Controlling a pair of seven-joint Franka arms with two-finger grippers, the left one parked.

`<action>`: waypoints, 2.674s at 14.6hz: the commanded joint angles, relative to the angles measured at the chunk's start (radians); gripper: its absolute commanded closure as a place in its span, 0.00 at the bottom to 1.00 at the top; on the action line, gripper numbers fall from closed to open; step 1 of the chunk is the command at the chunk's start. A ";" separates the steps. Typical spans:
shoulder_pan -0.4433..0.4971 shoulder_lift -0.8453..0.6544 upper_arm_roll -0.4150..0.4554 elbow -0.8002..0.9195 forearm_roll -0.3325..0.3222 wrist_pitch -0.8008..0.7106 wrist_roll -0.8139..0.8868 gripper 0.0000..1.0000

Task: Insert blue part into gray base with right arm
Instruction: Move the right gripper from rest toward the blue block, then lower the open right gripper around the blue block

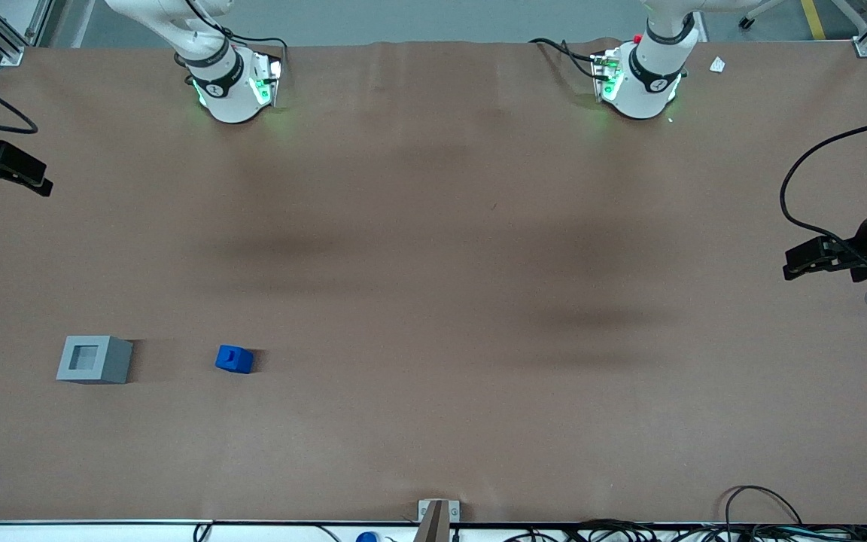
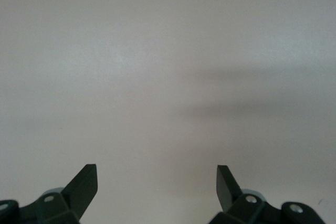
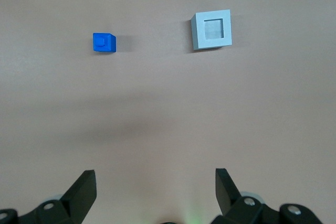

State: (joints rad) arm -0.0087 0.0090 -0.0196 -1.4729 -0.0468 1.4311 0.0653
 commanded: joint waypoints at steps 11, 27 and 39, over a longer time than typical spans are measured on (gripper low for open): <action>0.004 0.074 -0.002 -0.056 -0.002 0.107 0.004 0.00; 0.138 0.439 0.001 -0.208 0.021 0.689 0.252 0.00; 0.148 0.617 0.001 -0.207 0.104 0.943 0.346 0.00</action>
State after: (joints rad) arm 0.1297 0.6167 -0.0188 -1.6844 0.0398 2.3623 0.3874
